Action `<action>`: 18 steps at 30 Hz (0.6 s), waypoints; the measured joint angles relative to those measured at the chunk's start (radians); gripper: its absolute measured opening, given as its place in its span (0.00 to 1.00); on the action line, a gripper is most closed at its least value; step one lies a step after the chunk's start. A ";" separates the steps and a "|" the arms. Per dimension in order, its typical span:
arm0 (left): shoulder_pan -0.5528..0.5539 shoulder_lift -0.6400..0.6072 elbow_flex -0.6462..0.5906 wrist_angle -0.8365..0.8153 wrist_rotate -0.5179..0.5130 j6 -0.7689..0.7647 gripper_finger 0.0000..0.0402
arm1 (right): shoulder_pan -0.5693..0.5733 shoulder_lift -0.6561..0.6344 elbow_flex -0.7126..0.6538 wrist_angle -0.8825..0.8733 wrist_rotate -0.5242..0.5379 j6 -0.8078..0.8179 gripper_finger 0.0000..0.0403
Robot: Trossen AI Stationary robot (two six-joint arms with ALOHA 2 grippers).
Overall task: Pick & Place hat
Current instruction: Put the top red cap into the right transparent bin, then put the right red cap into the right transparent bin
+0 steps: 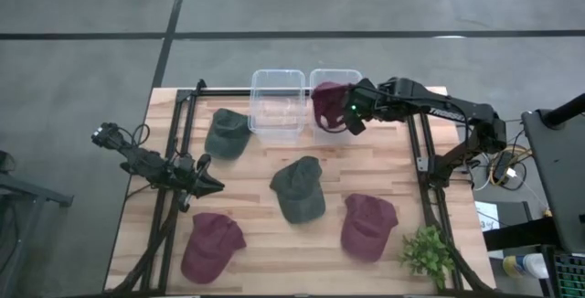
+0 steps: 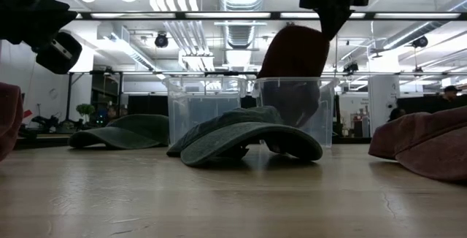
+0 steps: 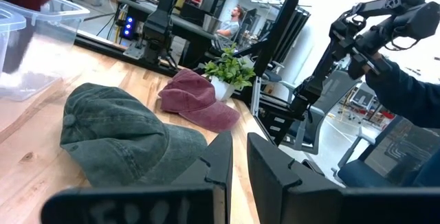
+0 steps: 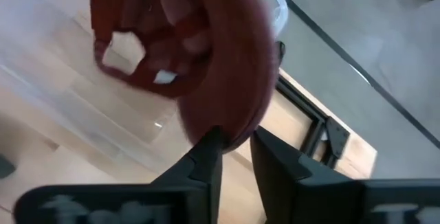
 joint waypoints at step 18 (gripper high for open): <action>0.000 0.000 0.000 0.000 0.000 0.000 0.10 | 0.045 0.000 -0.112 0.115 0.075 -0.139 0.20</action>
